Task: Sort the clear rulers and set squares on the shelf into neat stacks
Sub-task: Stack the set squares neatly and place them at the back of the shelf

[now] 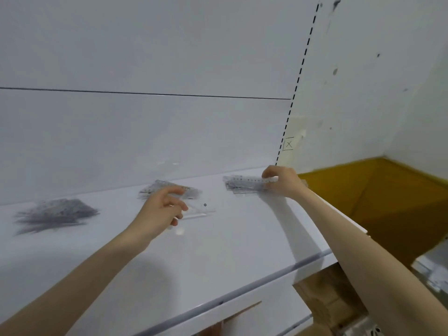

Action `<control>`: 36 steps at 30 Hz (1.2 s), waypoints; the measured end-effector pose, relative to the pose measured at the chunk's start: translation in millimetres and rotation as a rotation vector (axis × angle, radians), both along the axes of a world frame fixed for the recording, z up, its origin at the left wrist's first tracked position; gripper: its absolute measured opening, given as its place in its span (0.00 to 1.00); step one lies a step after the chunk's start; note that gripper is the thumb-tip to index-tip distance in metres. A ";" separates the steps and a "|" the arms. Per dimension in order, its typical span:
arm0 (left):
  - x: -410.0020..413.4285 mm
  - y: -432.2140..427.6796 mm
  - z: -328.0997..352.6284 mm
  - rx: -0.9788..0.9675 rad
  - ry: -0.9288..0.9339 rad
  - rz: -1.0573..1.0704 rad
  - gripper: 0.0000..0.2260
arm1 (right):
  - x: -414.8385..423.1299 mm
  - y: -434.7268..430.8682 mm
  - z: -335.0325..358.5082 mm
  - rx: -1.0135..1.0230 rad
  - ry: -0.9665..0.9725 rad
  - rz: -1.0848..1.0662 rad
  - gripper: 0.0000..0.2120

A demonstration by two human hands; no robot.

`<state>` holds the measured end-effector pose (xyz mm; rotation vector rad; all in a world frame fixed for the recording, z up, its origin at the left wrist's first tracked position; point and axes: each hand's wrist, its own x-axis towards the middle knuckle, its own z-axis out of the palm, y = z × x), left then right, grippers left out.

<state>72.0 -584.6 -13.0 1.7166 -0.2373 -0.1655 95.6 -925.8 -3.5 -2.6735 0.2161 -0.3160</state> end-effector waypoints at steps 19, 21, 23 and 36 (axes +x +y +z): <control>-12.2 -8.8 -3.2 0.040 -0.001 -0.033 0.18 | -38.2 62.2 8.8 0.137 -0.097 0.275 0.18; -16.3 -3.7 -2.0 0.049 -0.010 -0.036 0.18 | -52.3 103.4 13.6 0.175 0.010 0.427 0.29; -19.7 5.4 -1.9 0.054 -0.022 -0.022 0.18 | -58.4 141.4 12.0 0.160 0.085 0.560 0.39; -48.9 135.6 -17.4 0.548 -0.332 0.141 0.12 | -24.2 258.6 2.8 -0.056 0.007 0.719 0.31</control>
